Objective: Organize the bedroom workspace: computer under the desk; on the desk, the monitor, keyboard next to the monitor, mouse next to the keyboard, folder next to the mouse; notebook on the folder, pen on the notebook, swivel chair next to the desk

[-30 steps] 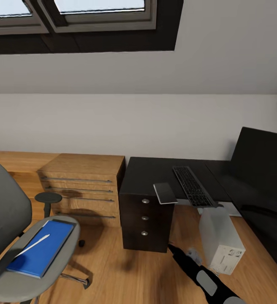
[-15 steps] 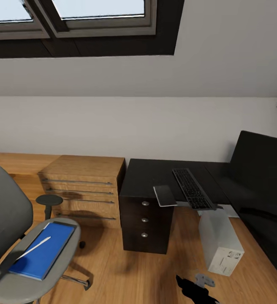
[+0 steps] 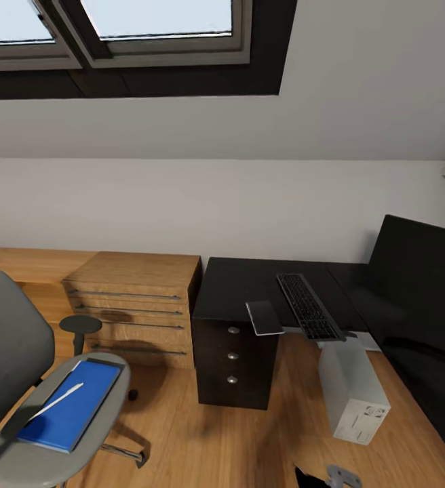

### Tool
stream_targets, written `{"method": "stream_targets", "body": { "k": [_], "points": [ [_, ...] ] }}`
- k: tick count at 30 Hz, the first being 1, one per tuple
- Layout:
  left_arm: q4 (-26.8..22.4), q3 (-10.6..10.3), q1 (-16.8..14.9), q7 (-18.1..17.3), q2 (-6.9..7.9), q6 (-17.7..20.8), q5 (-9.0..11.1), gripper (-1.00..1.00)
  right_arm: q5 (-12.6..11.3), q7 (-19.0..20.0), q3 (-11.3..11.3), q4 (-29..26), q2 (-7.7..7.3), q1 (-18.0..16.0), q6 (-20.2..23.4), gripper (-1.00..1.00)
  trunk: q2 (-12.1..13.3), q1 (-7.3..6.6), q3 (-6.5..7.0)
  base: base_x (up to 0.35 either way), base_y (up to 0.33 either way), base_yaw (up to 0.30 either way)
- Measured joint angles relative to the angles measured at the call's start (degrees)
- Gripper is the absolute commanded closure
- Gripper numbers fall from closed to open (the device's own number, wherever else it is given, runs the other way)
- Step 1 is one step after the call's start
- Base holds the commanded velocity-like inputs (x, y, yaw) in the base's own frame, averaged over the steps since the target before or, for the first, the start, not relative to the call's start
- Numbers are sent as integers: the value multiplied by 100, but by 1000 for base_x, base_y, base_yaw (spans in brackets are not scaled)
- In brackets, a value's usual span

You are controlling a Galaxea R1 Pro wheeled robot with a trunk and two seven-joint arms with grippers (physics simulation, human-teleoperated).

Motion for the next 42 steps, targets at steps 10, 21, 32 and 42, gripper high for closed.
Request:
{"method": "stream_targets", "body": {
  "k": [10,21,32,42],
  "points": [
    [0,0,0,-18,-6,-3,0,-100,168,-2,33,8,-6,120,-402,-100,401,-220,180,0,0,0],
    [0,6,0,-22,-7,-7,0,-100,566,-10,51,10,2,160,-438,-100,724,-396,324,0,0,0],
    [0,-3,0,-22,-6,-154,-3,-100,593,-12,49,10,6,163,-446,-100,724,-396,324,0,0,0],
    [0,-3,0,-22,1,-202,-1,-100,552,-15,37,-5,20,162,-445,-100,724,-396,324,0,0,0]
  ]
}}
